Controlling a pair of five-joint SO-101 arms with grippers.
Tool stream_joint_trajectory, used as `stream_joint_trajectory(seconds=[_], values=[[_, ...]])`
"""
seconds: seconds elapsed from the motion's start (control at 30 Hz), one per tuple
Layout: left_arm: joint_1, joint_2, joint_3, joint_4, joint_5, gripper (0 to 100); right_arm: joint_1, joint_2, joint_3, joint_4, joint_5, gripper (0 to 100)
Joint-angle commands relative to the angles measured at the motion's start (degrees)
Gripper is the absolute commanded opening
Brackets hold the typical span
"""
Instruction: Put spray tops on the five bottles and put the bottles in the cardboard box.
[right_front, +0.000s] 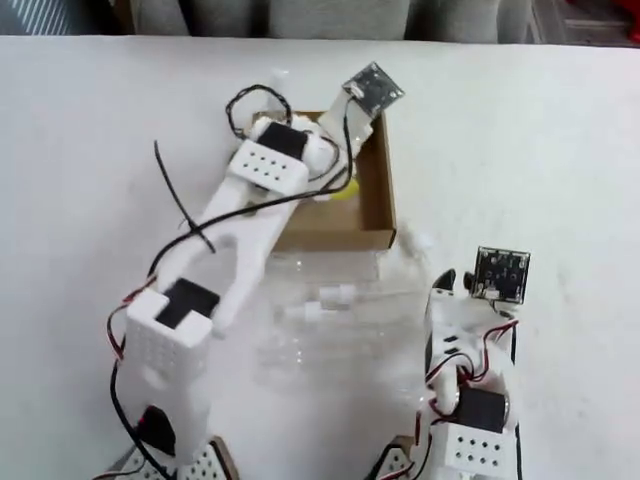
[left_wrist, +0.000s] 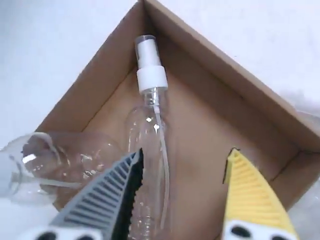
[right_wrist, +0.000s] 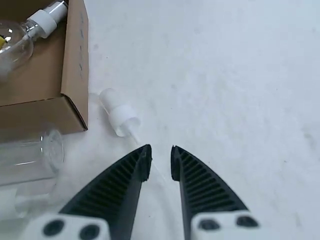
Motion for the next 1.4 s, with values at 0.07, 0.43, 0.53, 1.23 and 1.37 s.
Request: stream_joint_trajectory(seconds=[0.07,0.43,0.53,1.23,1.37], values=[[-0.8,4.0,-3.6,-4.9,1.6,26,-0.7,0.0,0.4,0.1,0.7,5.2],[-1.9,8.0,-3.8,-9.7,3.0,26,-0.7,0.0,0.4,0.1,0.9,5.2],[-2.0,6.2,-3.7,-9.3,3.0,26,-0.7,0.0,0.4,0.1,0.9,5.2],[-2.1,4.4,-3.4,-12.0,-0.5,26,-0.7,0.0,0.4,0.1,0.9,5.2],[-2.1,4.0,-3.7,-12.1,-0.1,28,-0.7,0.0,0.4,0.1,0.9,5.2]])
